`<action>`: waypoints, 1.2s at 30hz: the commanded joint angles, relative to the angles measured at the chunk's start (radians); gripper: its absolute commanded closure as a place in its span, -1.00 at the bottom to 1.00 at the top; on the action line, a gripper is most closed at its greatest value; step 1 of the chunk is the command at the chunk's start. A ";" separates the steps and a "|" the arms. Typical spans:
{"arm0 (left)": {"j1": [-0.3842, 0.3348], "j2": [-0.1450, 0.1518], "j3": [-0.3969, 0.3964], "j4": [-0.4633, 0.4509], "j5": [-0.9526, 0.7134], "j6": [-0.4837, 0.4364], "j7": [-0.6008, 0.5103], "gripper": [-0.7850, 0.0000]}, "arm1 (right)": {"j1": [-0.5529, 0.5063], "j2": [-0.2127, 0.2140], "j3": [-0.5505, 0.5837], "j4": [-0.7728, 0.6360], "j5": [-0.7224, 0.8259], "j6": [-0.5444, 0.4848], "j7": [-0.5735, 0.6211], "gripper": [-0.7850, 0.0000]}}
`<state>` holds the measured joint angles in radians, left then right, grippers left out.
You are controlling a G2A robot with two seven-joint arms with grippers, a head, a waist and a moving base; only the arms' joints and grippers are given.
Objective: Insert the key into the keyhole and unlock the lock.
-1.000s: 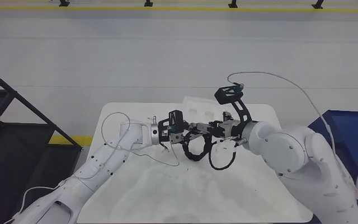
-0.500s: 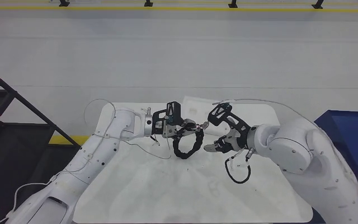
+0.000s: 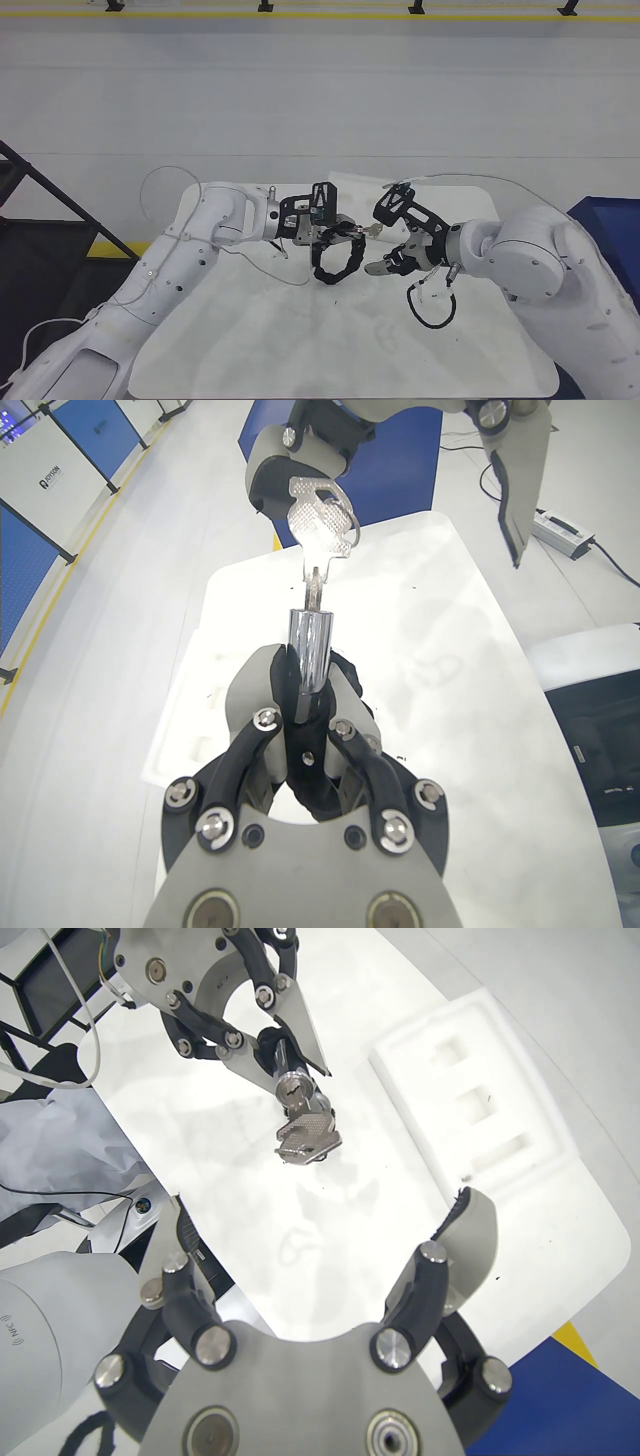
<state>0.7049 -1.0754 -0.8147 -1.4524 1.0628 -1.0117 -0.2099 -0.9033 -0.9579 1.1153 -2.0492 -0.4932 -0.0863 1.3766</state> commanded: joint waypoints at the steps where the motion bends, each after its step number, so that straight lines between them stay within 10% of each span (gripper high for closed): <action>1: -0.001 0.001 -0.002 -0.008 -0.016 0.001 -0.034 1.00 | -0.015 0.001 0.010 0.006 -0.011 0.006 -0.045 -1.00; 15: -0.033 -0.008 0.038 0.018 -0.144 -0.001 -0.196 1.00 | 0.016 0.040 -0.010 0.016 -0.191 -0.554 -0.196 -1.00; 24: -0.069 -0.024 0.079 0.069 -0.175 -0.001 -0.209 1.00 | 0.009 0.066 -0.040 0.006 -0.365 -0.681 -0.324 -1.00; 28: -0.081 -0.030 0.095 0.085 -0.181 -0.001 -0.207 1.00 | 0.014 0.070 -0.060 -0.008 -0.409 -0.689 -0.332 0.06; 36: -0.097 -0.035 0.116 0.100 -0.186 -0.001 -0.208 1.00 | 0.036 0.071 -0.102 -0.026 -0.474 -0.662 -0.307 0.46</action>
<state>0.6090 -1.1098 -0.7015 -1.3527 0.8763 -1.0123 -0.4174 -0.8706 -0.8862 1.0185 -2.0729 -0.9636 -0.7512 1.0685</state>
